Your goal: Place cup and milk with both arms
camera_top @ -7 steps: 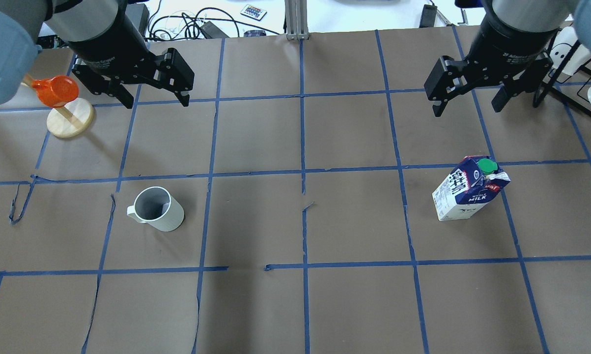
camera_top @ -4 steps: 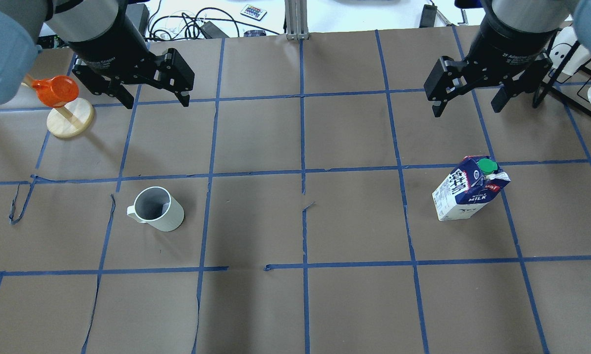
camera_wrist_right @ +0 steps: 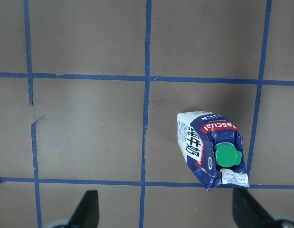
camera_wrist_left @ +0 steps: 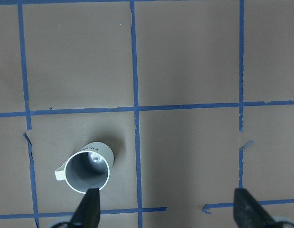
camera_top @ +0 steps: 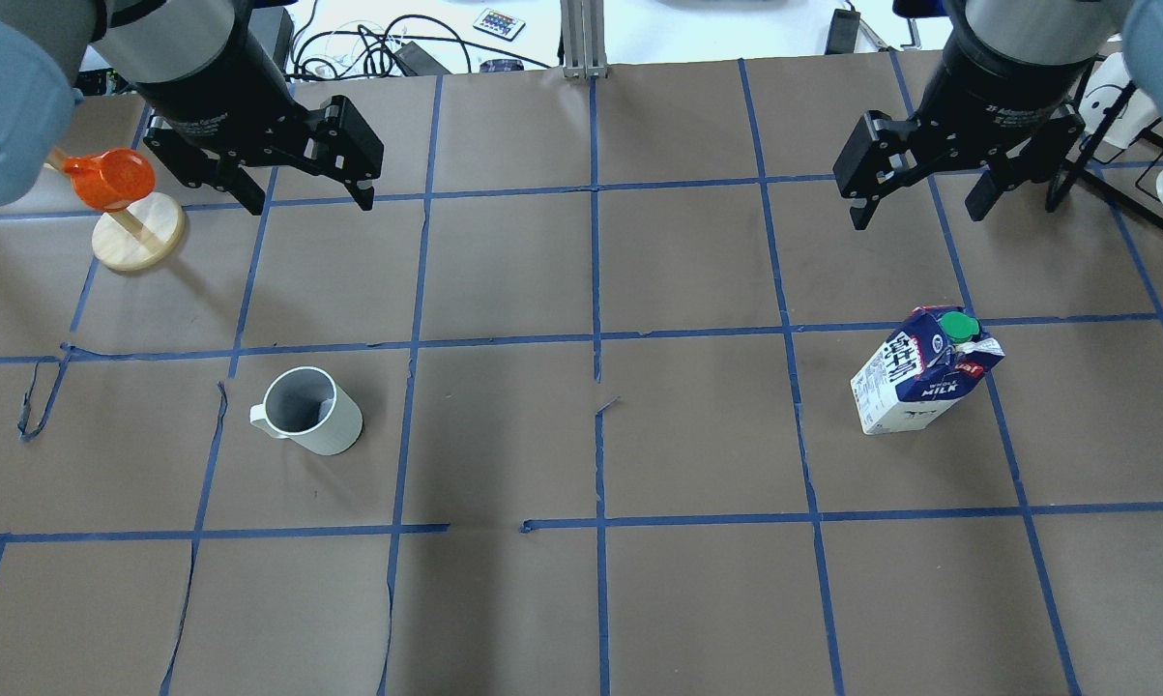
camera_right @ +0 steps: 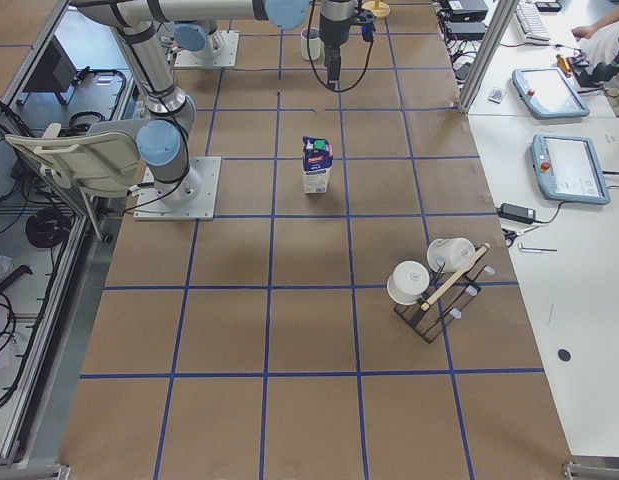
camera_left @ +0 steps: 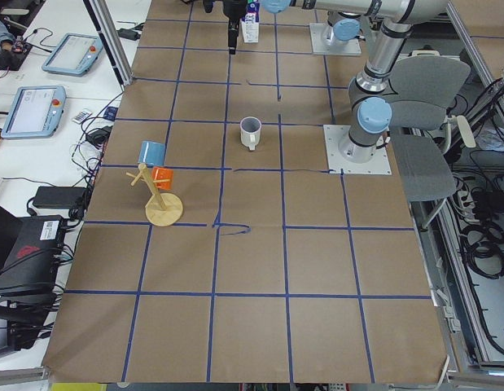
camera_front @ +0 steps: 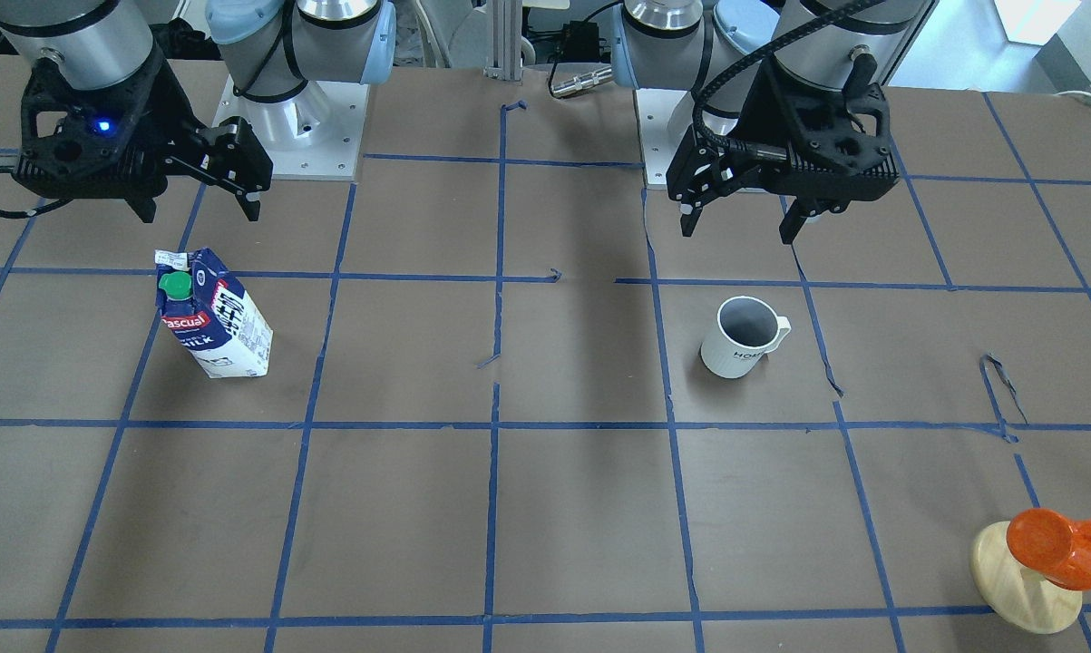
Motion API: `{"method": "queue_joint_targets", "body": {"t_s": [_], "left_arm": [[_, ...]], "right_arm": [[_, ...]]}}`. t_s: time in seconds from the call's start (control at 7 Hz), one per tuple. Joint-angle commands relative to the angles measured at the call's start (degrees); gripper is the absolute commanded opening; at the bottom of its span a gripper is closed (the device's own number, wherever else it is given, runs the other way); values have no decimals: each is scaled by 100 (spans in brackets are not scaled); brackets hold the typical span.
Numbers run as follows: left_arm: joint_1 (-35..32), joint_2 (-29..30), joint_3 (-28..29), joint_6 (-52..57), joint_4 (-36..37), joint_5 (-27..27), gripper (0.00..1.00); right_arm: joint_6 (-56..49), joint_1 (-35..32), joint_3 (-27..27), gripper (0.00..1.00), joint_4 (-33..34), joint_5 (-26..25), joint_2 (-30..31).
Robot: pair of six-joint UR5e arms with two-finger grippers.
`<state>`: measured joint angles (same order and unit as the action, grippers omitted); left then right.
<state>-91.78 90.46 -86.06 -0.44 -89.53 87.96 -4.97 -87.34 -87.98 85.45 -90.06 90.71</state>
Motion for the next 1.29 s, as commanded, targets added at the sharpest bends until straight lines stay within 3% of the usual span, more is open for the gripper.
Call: {"method": "queue_joint_targets", "body": {"t_s": [0.0, 0.43, 0.71, 1.14], "left_arm": [[2, -2, 1, -52, -3, 11, 100], [11, 7, 1, -1, -3, 2, 100], [2, -2, 1, 0, -3, 20, 100], [11, -11, 1, -70, -117, -15, 100]], "right_arm": [[-13, 94, -9, 100, 41, -11, -140], [-432, 524, -61, 100, 312, 24, -343], [-1329, 761, -455, 100, 638, -2, -414], [-1454, 1377, -1026, 100, 1066, -89, -405]]}}
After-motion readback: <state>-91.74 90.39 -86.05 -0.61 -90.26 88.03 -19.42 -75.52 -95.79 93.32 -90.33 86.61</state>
